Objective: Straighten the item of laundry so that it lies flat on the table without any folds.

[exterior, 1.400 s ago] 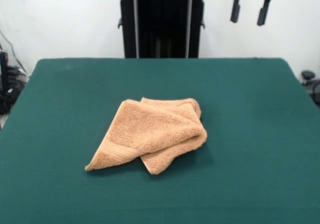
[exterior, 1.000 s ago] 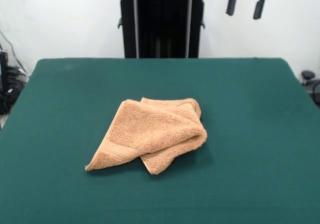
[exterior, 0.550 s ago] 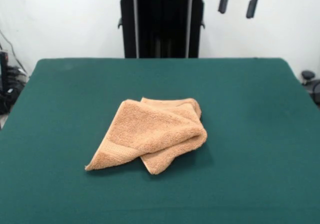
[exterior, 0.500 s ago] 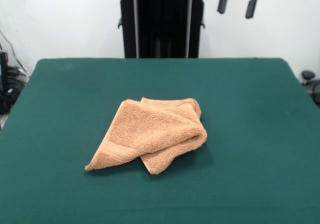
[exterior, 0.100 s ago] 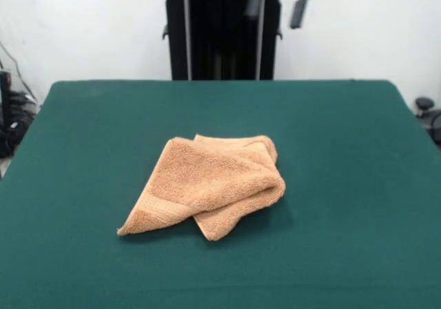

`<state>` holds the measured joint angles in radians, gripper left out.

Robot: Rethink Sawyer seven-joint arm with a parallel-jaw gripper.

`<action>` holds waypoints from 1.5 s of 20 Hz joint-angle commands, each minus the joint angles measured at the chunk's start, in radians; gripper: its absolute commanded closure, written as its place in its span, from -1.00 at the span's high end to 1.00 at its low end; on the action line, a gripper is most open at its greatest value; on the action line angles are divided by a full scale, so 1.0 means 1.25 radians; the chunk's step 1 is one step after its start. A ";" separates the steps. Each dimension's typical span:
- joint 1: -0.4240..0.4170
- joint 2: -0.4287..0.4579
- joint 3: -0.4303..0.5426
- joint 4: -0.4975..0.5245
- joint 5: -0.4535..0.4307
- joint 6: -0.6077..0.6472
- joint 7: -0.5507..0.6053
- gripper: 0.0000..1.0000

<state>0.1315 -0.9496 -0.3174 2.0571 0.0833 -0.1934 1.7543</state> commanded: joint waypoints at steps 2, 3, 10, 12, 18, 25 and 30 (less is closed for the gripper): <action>-0.038 0.071 0.161 0.073 -0.044 -0.085 0.221 1.00; -0.045 0.076 0.171 0.076 -0.049 -0.104 0.229 1.00; -0.142 0.101 0.278 0.084 -0.122 -0.175 0.268 1.00; -0.163 0.116 0.297 0.080 -0.138 -0.188 0.268 1.00; -0.189 0.114 0.317 0.089 -0.148 -0.189 0.253 1.00; -0.229 0.109 0.353 0.099 -0.155 -0.175 0.240 1.00; -0.292 0.154 0.393 0.068 -0.184 -0.168 0.220 1.00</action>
<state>-0.1799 -0.8071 0.0196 2.1201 -0.0995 -0.4116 1.7543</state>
